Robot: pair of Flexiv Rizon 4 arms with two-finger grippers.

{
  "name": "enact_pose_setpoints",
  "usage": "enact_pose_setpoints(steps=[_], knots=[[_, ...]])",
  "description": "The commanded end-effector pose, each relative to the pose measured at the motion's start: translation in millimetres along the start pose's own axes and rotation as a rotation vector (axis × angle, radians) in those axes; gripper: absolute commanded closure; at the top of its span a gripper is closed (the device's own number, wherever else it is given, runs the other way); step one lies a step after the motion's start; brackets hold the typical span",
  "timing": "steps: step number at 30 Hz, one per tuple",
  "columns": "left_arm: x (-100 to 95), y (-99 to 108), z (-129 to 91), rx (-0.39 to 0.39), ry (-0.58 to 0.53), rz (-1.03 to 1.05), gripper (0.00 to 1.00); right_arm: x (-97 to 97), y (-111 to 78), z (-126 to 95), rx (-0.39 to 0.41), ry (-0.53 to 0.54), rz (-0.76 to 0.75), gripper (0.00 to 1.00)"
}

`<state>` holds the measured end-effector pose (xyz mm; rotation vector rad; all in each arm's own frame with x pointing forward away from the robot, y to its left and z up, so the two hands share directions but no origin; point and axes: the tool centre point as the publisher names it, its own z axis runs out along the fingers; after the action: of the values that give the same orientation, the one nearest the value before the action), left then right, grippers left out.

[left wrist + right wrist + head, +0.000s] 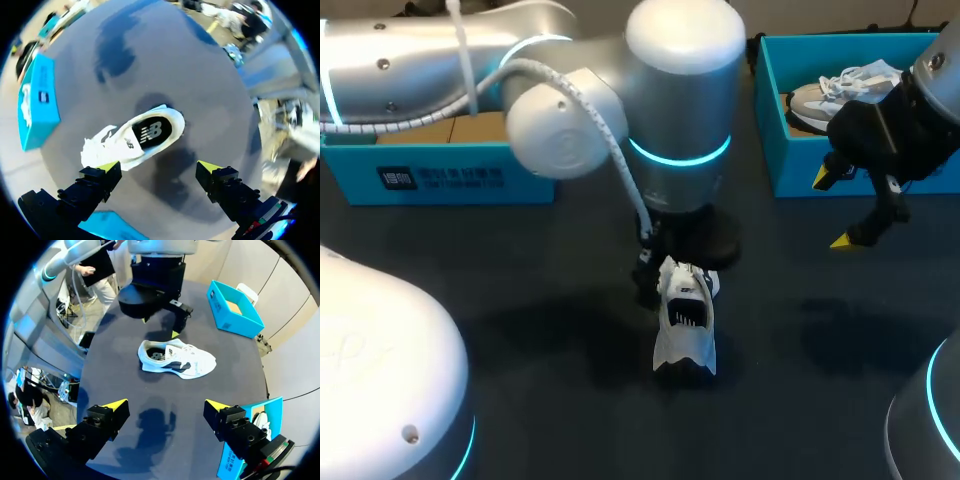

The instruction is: Take the shoe out of the shoebox, open the shoe tongue, remove and reinsert the insole, then place the shoe into the shoebox

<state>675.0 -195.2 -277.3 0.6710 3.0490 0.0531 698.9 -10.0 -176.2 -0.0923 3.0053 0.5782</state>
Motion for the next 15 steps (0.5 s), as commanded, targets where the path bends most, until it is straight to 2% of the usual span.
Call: enact_pose_setpoints(steps=[1,4,5,15], knots=[[8.0,-9.6,6.1,-0.010,-0.034,-0.272,0.00,-2.2,1.2,1.5,0.004,0.004,0.001,0.00],[11.4,-12.0,8.4,0.012,-0.053,-0.304,0.00,-2.2,1.2,1.5,0.004,0.004,0.001,0.00],[15.3,-15.1,12.1,0.057,-0.062,-0.313,0.00,-2.2,1.2,1.5,0.004,0.004,0.001,0.00],[31.0,-31.3,26.6,0.086,-0.086,-0.319,0.01,-2.2,1.2,1.5,0.004,0.004,0.001,0.00]])
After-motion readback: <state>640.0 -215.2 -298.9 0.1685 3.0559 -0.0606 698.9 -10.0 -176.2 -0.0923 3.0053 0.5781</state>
